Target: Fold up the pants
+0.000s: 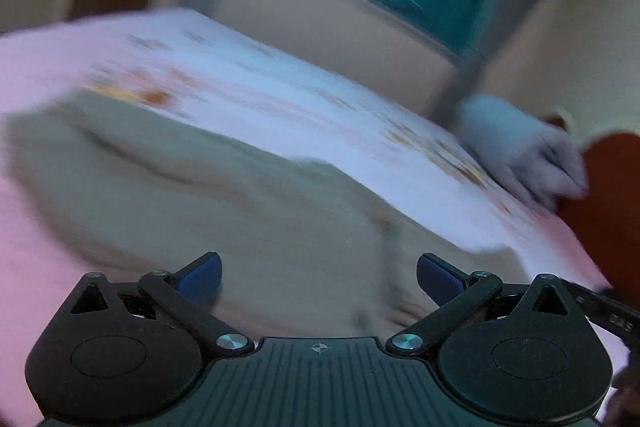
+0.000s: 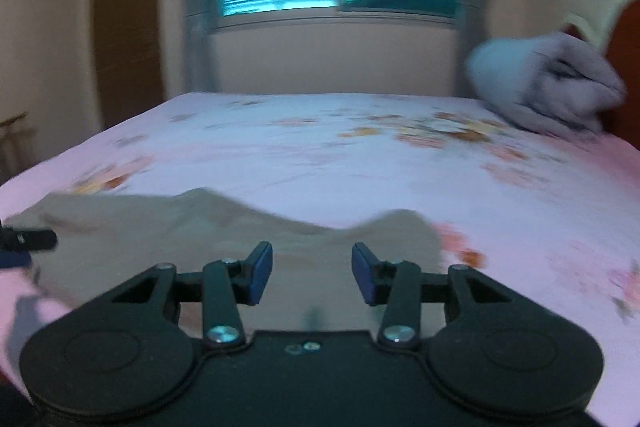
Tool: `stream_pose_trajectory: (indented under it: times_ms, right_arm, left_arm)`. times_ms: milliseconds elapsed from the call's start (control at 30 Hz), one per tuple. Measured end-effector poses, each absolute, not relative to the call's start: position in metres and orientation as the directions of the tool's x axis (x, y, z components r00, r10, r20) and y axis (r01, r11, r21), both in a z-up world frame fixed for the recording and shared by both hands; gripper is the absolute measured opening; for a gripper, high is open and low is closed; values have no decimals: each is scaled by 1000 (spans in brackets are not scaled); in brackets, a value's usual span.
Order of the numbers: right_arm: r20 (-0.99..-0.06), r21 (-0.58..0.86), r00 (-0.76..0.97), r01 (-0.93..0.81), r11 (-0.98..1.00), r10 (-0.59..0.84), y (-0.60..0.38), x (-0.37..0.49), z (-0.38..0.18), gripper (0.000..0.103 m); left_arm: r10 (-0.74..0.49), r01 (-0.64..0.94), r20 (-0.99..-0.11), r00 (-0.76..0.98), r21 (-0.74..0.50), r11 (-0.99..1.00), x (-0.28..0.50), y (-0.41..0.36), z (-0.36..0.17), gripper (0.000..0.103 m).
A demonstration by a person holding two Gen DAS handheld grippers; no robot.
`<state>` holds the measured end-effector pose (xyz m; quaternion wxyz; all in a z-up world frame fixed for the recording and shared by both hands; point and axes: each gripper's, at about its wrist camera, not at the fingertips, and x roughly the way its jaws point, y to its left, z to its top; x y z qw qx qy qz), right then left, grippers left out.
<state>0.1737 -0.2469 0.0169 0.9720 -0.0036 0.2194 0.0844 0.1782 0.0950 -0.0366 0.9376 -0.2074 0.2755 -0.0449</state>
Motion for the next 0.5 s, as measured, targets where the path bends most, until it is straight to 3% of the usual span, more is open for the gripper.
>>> stream_pose_trajectory:
  times_ms: [33,167,233,500]
  right_arm:
    - [-429,34,891,-145,989,146,-256,168,14,39]
    - [-435,35,894,-106,994,111,-277,156,2,41]
    - [-432,39,897,-89,995,97,-284,150,-7,41]
    - [-423,140,903,-21,990,79,-315,141,-15,44]
  left_arm:
    - [-235,-1,-501,833,-425,905,189,80,-39,102]
    - [-315,21,-563,764,-467,884,218,44,-56,77]
    - [-315,-11,-613,725,-467,884,231,35,-68,73]
    - [-329,-30,-641,694,-482,876,251,7,-77,67]
